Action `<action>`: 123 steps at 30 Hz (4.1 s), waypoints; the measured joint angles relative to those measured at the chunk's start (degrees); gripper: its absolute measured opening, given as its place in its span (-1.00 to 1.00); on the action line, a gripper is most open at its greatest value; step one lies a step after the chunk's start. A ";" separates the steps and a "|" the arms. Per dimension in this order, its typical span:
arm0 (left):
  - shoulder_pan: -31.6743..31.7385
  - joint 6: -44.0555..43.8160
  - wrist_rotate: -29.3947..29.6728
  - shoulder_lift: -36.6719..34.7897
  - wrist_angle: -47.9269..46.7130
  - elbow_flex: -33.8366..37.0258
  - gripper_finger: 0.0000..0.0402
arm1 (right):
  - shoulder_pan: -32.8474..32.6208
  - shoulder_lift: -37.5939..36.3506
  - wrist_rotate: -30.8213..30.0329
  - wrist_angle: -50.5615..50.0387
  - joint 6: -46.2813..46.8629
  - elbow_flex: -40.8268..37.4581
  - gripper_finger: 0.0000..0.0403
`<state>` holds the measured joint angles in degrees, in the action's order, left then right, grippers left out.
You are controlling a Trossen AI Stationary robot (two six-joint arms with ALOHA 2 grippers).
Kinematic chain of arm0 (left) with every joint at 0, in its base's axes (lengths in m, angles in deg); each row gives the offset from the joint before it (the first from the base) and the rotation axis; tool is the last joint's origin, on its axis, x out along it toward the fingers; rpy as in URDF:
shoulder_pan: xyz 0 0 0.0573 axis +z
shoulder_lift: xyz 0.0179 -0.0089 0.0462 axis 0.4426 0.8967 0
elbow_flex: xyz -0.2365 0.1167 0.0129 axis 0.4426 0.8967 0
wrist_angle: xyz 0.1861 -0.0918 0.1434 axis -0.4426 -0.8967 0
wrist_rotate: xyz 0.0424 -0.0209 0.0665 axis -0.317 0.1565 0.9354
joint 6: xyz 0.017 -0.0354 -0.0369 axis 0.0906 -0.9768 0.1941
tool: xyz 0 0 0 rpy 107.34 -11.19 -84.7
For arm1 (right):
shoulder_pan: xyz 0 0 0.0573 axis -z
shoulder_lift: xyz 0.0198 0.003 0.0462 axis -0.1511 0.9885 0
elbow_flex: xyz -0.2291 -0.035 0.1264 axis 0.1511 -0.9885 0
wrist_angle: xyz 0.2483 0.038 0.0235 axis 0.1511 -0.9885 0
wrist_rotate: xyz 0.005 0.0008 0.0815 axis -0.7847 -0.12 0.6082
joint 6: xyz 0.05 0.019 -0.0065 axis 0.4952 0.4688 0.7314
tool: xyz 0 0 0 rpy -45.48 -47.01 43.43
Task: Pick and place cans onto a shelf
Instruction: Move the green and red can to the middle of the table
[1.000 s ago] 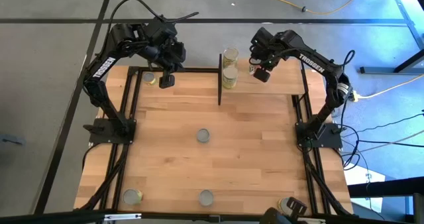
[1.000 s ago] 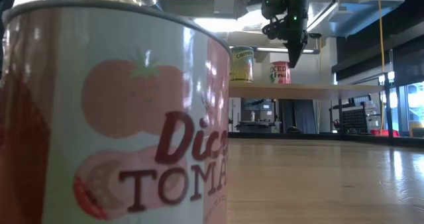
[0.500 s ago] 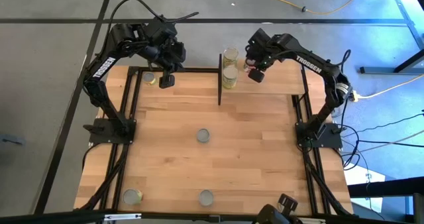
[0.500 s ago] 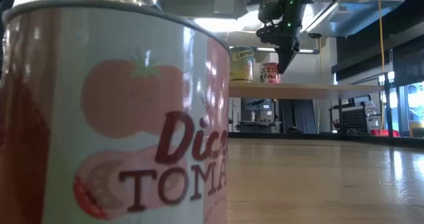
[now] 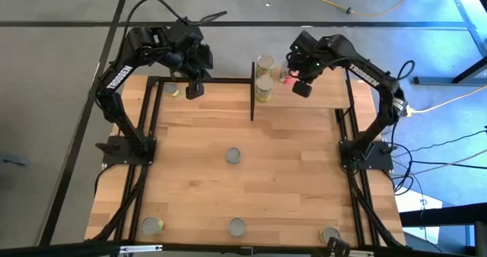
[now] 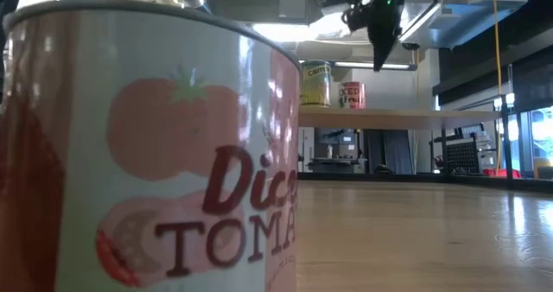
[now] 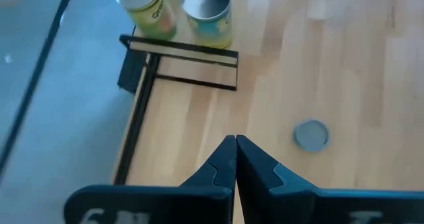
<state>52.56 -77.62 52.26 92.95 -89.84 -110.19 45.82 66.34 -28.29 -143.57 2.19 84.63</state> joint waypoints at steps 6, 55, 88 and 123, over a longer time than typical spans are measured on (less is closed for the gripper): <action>-0.08 -9.94 -7.63 0.00 0.01 0.03 -0.94 | -0.57 -3.08 0.11 -2.14 -0.89 0.65 -1.00; -74.48 -68.30 -6.03 -37.26 33.03 81.45 -0.68 | -0.55 -25.72 7.54 -0.40 2.55 0.74 -1.00; -88.20 -73.60 -1.50 -14.36 49.33 82.94 -0.68 | -0.57 -25.68 7.54 -0.37 3.93 0.74 -1.00; -51.06 -62.79 7.27 -19.17 16.69 50.76 -0.97 | -0.57 -25.68 7.58 -0.51 4.02 0.72 -1.00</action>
<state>1.50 -140.41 59.54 73.78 -73.15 -59.43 45.25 40.66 -20.71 -144.08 6.21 85.35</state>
